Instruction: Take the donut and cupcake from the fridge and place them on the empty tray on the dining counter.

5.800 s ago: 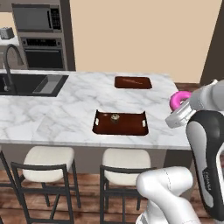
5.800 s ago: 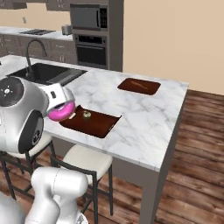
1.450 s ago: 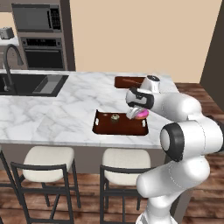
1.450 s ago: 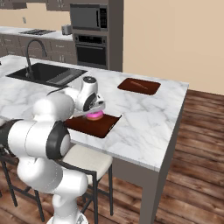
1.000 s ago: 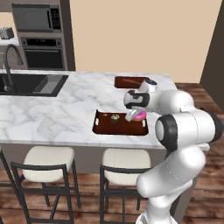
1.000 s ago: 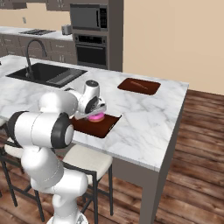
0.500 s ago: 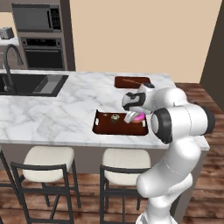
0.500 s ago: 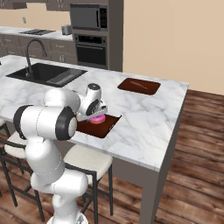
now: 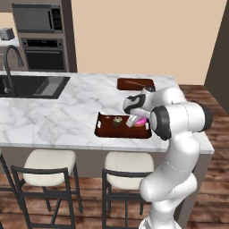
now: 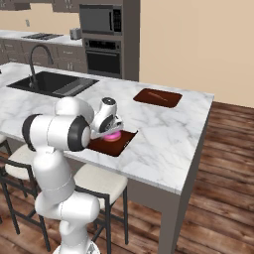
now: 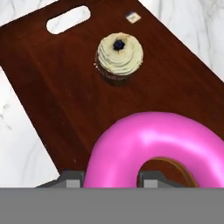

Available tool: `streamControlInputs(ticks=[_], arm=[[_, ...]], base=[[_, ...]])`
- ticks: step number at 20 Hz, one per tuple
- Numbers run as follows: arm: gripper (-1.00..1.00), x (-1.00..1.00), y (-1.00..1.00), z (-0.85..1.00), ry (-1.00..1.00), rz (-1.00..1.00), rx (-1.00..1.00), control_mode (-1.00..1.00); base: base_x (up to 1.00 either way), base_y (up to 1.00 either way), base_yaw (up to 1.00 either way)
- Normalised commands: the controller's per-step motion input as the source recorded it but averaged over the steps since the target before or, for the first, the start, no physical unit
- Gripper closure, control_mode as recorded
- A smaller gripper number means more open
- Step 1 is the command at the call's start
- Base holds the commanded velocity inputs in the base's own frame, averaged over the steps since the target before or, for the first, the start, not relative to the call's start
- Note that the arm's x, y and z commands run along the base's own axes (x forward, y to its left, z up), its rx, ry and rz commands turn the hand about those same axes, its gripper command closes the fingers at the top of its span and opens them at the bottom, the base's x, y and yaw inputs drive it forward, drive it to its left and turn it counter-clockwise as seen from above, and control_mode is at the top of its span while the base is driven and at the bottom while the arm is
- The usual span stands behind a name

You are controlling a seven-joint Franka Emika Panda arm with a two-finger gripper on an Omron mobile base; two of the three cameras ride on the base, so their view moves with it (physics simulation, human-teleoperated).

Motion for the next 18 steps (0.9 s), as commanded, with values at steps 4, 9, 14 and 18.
streamControlInputs(ticks=[4,9,14,18], arm=[[1.0,0.19,-0.11,-0.14,0.0,0.03,0.0,-1.0],[1.0,0.18,-0.1,-0.12,0.0,0.03,0.0,-1.0],[1.0,0.2,-0.02,-0.14,0.0,0.01,0.0,-1.0],[1.0,0.23,0.0,-0.19,0.0,0.0,0.0,-1.0]], base=[[0.0,0.0,0.0],[0.0,0.0,0.0],[0.0,0.0,0.0],[0.0,0.0,0.0]])
